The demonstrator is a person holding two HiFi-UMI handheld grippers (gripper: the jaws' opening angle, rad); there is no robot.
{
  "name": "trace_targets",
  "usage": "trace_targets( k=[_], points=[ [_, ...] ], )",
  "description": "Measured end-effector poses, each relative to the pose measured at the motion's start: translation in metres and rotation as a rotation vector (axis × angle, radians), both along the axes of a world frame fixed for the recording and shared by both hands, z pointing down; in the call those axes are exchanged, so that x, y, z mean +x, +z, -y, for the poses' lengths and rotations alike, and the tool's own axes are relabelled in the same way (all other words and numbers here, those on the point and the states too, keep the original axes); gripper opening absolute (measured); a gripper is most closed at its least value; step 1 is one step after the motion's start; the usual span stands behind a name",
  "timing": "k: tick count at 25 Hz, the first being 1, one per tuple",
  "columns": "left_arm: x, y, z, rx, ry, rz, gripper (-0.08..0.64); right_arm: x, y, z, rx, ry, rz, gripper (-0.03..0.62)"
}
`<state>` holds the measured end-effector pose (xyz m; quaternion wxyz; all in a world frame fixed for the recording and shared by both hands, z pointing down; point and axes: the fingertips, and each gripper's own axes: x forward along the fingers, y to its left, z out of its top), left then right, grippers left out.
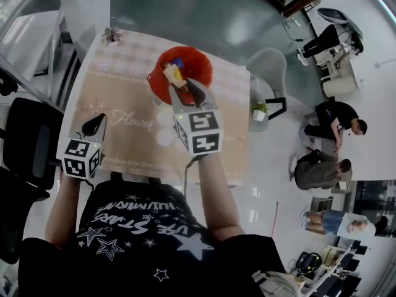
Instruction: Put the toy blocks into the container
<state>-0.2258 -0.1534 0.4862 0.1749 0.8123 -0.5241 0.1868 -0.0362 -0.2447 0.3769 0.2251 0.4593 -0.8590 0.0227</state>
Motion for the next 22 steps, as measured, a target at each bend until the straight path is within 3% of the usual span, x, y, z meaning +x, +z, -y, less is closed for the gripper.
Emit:
trace_targets(
  k=[9,14,16,22],
  points=[
    [0.016,-0.007,0.009,0.013,-0.029,0.012,0.011,0.034,0.001,0.036,-0.005,0.049,0.001,0.15],
    [0.025,-0.01,0.014,0.02,-0.047,0.021,0.011,0.037,0.01,0.052,-0.028,0.044,0.002,0.156],
    [0.028,-0.012,0.013,0.021,-0.058,0.024,0.011,0.039,0.014,0.054,-0.041,0.035,0.0,0.204],
    [0.04,-0.013,0.003,0.021,-0.103,0.045,0.011,0.044,0.012,0.049,-0.041,-0.009,0.046,0.206]
  ],
)
